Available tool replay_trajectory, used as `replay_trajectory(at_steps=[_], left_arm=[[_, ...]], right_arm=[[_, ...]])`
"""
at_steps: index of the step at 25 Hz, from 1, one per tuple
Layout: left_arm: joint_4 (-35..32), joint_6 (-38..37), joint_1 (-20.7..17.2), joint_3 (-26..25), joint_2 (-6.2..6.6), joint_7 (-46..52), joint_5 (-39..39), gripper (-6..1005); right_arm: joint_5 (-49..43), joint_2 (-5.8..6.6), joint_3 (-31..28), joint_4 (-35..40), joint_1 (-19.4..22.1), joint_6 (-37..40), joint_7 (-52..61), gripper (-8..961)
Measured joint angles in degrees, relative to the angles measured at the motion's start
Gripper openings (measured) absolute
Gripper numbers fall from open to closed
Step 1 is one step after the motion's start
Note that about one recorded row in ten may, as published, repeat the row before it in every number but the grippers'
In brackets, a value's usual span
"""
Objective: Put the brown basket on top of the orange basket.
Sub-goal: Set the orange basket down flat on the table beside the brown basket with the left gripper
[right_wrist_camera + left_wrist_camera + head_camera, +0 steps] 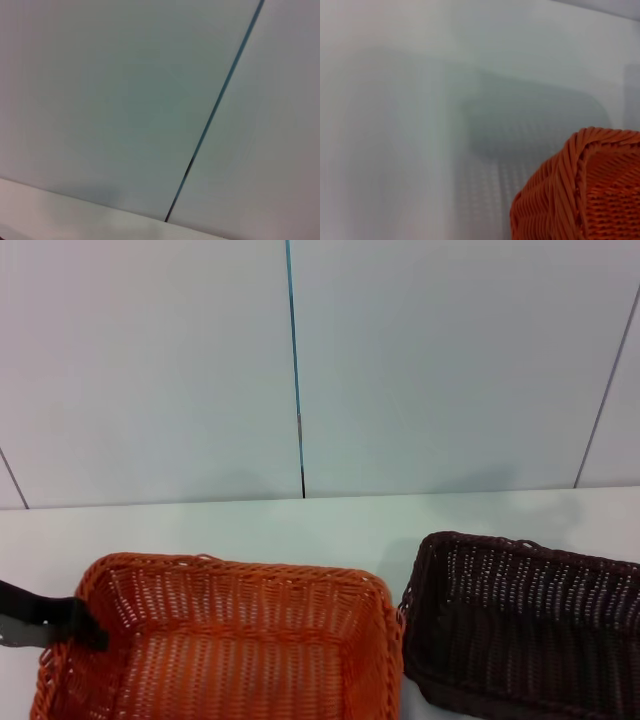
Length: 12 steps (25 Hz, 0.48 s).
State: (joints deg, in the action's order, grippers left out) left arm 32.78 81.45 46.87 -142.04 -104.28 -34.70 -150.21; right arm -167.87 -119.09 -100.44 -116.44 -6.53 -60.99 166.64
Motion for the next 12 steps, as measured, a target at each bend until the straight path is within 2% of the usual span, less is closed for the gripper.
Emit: replay_trajectory(at_steps=[7,12], left_arm=[[-0.30,-0.89,0.38,0.01,-1.35,-0.24,0.02,146],[-0.34,-1.21,0.40,0.01,-1.64,-0.25,-0.05,159]], right_arm=[[0.00,0.00,-0.16,-0.02,0.03,0.00,0.00,828],[0.00,0.00,-0.06,-0.02,0.12,0.00,-0.05,828]])
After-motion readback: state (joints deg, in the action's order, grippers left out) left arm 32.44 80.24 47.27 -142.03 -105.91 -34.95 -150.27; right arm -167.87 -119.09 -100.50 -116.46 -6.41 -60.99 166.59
